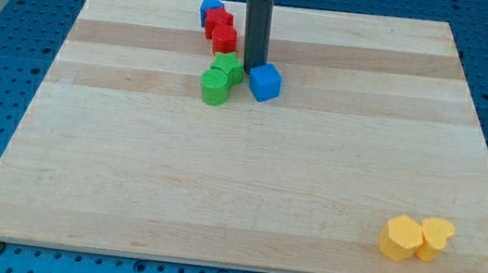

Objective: Move the blue cube diagonally bottom right to the green circle

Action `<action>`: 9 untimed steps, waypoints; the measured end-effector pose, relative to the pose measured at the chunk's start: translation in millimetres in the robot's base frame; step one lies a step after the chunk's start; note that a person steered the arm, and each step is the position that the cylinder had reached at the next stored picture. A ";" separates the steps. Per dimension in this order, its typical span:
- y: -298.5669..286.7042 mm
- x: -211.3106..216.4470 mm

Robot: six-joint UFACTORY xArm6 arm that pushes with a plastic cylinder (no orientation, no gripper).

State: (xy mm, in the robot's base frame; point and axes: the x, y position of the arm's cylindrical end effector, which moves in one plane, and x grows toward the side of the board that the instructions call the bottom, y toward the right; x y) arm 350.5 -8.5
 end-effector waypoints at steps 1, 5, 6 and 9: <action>16.5 21.6; 18.1 125.8; 24.6 127.7; 58.1 77.1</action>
